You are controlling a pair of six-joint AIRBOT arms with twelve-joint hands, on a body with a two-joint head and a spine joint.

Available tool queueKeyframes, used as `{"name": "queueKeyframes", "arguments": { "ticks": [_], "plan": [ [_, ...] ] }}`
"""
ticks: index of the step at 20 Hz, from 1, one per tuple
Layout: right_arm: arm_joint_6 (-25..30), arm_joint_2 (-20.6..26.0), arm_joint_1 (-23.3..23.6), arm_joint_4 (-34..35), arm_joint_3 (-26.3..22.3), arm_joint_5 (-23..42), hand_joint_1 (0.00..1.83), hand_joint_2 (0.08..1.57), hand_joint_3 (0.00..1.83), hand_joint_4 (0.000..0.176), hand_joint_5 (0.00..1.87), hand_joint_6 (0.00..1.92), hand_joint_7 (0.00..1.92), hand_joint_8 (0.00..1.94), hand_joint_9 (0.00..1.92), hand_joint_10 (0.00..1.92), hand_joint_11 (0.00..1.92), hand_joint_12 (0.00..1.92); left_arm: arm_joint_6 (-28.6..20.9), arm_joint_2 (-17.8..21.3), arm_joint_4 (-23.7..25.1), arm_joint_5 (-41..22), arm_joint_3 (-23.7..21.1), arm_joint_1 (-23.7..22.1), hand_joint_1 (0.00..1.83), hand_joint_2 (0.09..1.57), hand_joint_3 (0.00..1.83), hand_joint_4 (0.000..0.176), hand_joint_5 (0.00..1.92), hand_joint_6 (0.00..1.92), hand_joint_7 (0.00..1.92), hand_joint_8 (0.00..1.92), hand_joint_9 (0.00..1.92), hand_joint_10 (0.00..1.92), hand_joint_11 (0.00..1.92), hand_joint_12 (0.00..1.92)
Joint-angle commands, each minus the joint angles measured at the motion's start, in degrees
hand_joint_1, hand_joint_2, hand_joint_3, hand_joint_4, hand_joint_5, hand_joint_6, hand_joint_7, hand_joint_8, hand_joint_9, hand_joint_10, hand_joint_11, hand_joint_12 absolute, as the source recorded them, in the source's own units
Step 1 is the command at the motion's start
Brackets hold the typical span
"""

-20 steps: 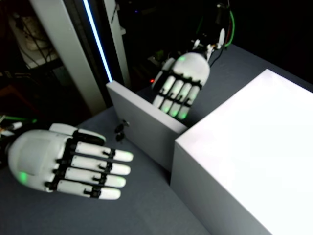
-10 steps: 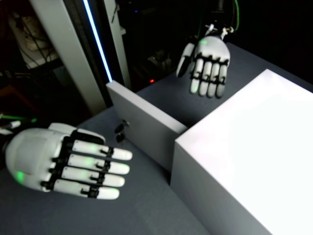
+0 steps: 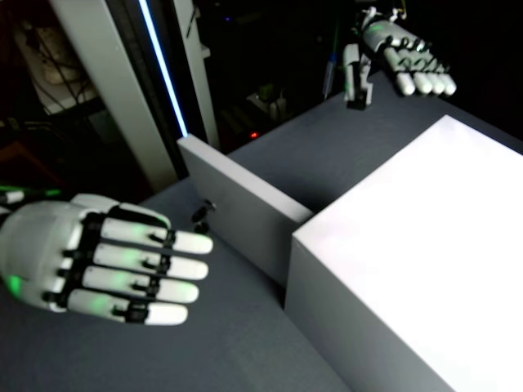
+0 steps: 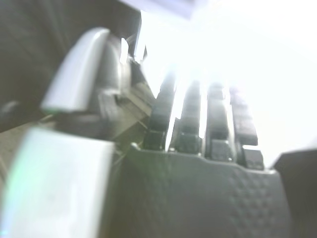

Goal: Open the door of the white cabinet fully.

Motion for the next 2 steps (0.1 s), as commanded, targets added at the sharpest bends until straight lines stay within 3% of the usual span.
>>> {"name": "queueKeyframes", "arguments": {
  "ticks": [1,2],
  "plan": [
    [0.4,0.6,0.3,1.4,-0.1,7.8,0.83,1.40,0.00,0.000,0.41,0.00,0.38,0.00,0.34,0.00,0.13,0.41,-0.1,0.4,0.2,-9.0,-0.1,-0.2,0.45,1.36,0.00,0.000,0.04,0.00,0.03,0.01,0.01,0.00,0.00,0.00],
    [0.4,0.6,0.4,1.2,-0.1,7.8,0.90,1.38,0.00,0.000,0.44,0.00,0.47,0.00,0.44,0.00,0.27,0.38,-0.2,0.4,-0.2,-9.8,0.0,0.1,0.46,1.33,0.00,0.000,0.07,0.00,0.10,0.01,0.09,0.01,0.05,0.03]
  ]
}}
